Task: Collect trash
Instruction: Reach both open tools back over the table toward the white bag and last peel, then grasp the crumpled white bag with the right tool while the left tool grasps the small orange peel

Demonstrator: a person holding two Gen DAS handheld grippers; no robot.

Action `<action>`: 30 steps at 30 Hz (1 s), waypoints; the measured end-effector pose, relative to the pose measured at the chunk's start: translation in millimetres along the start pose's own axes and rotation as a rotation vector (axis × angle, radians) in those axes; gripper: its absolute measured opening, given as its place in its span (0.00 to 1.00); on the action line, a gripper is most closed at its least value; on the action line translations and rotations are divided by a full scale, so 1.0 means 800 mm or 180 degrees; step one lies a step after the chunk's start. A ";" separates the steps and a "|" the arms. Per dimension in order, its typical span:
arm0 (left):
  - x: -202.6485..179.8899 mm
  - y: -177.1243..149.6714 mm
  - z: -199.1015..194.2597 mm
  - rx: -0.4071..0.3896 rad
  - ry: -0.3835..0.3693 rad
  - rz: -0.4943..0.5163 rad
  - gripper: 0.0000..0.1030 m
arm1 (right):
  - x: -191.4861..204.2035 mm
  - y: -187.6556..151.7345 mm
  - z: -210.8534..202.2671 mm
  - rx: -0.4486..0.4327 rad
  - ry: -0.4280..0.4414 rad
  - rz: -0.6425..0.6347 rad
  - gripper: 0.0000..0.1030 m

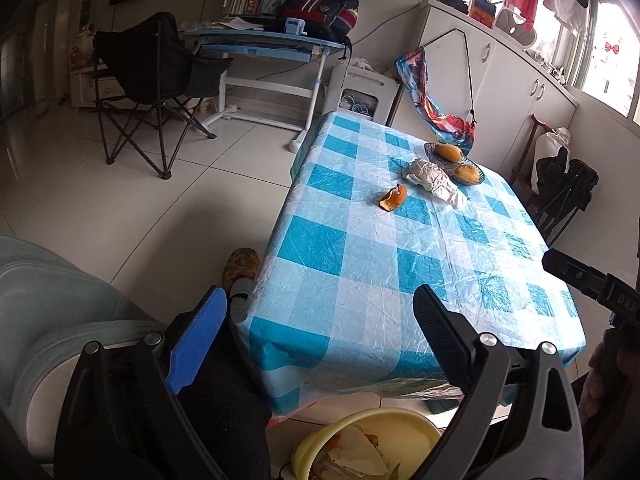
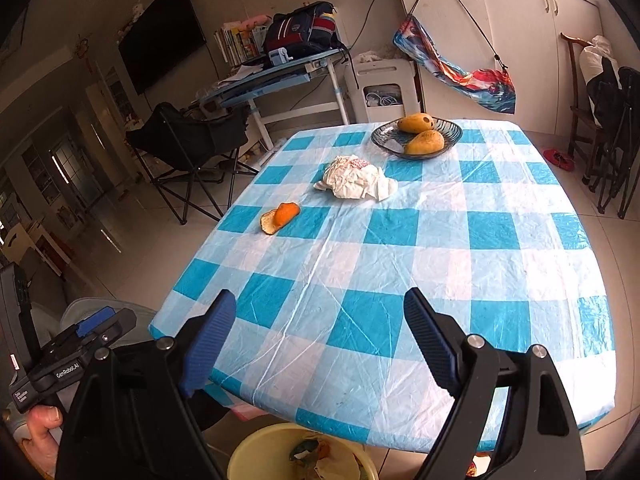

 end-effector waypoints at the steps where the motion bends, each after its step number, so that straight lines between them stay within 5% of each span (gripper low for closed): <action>1: -0.003 0.005 0.006 -0.0001 -0.0009 0.0011 0.89 | -0.001 0.010 0.009 -0.0012 -0.0012 -0.0036 0.81; 12: -0.033 0.058 0.084 0.0027 -0.0040 0.0132 0.89 | -0.015 0.099 0.124 0.0039 -0.0150 -0.0313 0.82; 27: -0.072 0.094 0.172 0.0155 -0.0102 0.0370 0.89 | -0.035 0.128 0.218 0.0263 -0.0154 -0.0341 0.84; 30: -0.083 0.105 0.189 0.0211 -0.0176 0.0376 0.89 | -0.038 0.127 0.238 0.0461 -0.0109 -0.0300 0.69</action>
Point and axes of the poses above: each gripper's, at about its wrist camera, not at the fingertips, and z roughly the way its jaws point, x to its left, y to its top, the point moved 2 cm from there along z, roughly the way its jaws point
